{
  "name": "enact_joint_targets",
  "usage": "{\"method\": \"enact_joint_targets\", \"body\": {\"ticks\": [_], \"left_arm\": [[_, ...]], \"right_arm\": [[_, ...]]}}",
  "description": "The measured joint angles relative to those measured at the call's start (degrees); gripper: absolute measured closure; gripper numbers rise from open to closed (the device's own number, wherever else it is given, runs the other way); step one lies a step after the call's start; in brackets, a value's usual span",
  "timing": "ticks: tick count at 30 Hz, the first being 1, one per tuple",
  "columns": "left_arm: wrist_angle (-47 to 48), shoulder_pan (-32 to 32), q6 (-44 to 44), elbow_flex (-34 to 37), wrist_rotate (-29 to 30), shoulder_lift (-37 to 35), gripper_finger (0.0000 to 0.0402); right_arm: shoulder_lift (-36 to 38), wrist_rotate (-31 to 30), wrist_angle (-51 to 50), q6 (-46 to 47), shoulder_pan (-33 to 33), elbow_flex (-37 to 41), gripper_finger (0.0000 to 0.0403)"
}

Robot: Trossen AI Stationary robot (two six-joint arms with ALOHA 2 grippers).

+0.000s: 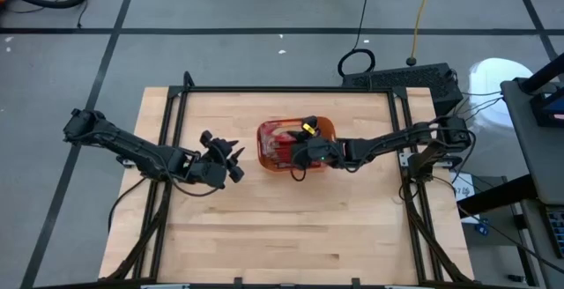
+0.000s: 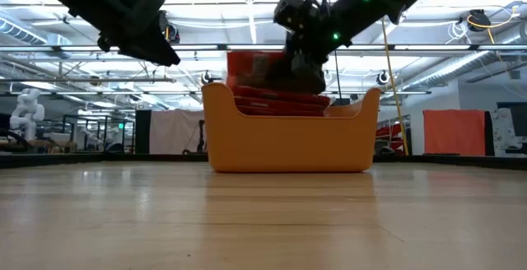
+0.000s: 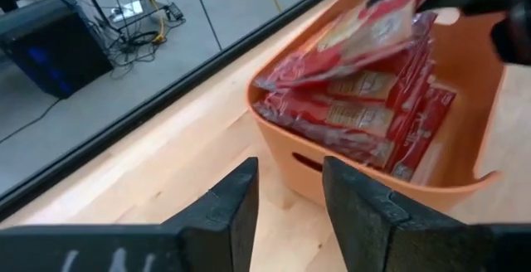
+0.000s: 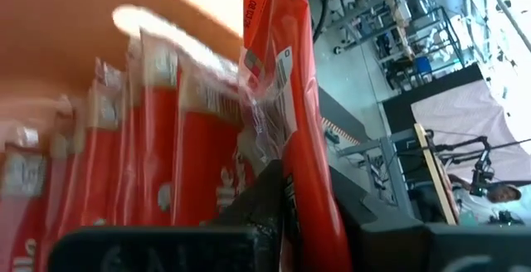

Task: Sort popcorn bags into baskets
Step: Put the red popcorn bag into the orange bin

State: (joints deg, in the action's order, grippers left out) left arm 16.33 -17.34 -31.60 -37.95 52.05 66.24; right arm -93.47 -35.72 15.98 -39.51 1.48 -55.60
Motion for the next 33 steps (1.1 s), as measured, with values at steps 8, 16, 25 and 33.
{"method": "enact_joint_targets", "body": {"ticks": [8,16,25,33], "left_arm": [[-3.4,0.0,2.4,0.0,-0.1,0.0,0.0266],[-4.6,0.0,3.0,0.0,-0.8,0.0,0.0266],[-4.6,0.0,2.9,0.0,-3.3,0.0,0.0266],[-4.6,0.0,2.8,0.0,-4.1,0.0,0.0266]], "right_arm": [[0.0,2.1,0.2,2.7,-0.8,0.5,0.0360],[0.0,6.1,0.5,4.5,-1.4,0.5,0.0326],[0.0,6.0,0.4,10.4,-2.6,0.5,0.0266],[2.2,10.2,1.4,15.2,-1.4,0.6,0.0241]]}}
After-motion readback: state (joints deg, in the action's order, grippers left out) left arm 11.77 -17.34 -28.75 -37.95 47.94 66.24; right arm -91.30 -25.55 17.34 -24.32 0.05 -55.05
